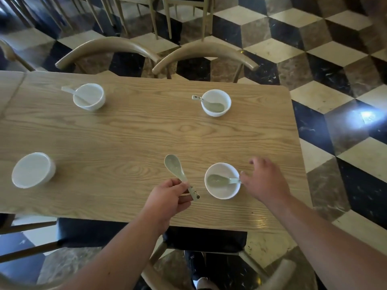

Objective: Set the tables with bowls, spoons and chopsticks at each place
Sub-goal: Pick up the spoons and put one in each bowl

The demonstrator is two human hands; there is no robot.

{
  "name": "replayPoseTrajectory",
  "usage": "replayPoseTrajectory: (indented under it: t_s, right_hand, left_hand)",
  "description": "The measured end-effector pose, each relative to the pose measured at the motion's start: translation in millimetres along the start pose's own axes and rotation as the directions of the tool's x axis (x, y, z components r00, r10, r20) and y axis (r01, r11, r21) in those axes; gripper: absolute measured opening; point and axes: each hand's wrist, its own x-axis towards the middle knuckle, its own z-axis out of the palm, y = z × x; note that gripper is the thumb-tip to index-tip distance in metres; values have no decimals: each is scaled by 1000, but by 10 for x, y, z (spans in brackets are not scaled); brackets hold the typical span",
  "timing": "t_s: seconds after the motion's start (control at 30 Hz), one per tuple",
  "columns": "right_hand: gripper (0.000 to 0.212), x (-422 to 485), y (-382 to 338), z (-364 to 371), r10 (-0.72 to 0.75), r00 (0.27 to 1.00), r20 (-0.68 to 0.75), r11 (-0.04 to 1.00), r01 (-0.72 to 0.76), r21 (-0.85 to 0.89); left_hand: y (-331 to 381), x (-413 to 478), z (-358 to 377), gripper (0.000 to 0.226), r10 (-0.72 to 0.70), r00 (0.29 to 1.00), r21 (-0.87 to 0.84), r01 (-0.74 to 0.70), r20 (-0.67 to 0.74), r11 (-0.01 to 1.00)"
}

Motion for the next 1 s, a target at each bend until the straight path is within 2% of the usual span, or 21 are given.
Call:
replayPoseTrajectory:
  t_s: [0.03,0.07,0.1,0.13,0.17,0.23,0.27,0.33,0.4,0.63,0.77,1.0]
  right_hand:
    - [32,-56,-83,-17,-87,986,-144,995,92,31]
    - [23,-147,-242,-66,-125,969,-214,980,154,128]
    - [11,-249,-458,-112,-128,973,-192,948,177,264]
    - [4,-346,-700,-121,-127,989,-82,918,148,367]
    - [10,-441,-951,-88,-155,986,60,896,115,428]
    - [22,-606,-1432,80,-257,912,319,883,88,461]
    - [25,-665,-1663,180,-292,870,398,873,73,482]
    - [25,-733,-2111,358,-322,835,447,845,41,533]
    - [26,-762,-2530,517,-319,842,436,828,24,561]
    - [30,-863,-3913,1068,-344,818,461,841,51,538]
    - [27,-817,-4547,1385,-362,815,452,864,111,491]
    - [27,-693,-5156,1783,-320,809,493,936,189,297]
  left_hand:
    - [16,-18,-34,14,-7,1000,-34,7,-5,999]
    - [35,-41,-76,14,-14,1000,-74,14,-8,997]
    - [56,-58,-138,14,-20,1000,-120,18,-14,993]
    - [78,-73,-212,14,-20,999,-165,16,-26,986]
    - [101,-84,-294,14,-17,999,-207,8,-42,978]
    - [152,-89,-503,15,-4,997,-287,-16,-71,958]
    - [185,-88,-625,14,4,997,-325,-30,-82,945]
    - [257,-74,-918,15,19,994,-381,-59,-107,923]
    - [333,-40,-1256,21,27,991,-423,-81,-134,903]
    - [574,160,-2502,22,19,976,-505,-128,-216,853]
    - [660,180,-3012,26,35,987,-530,-114,-157,840]
    - [715,409,-3547,23,-34,986,-617,-75,-163,783]
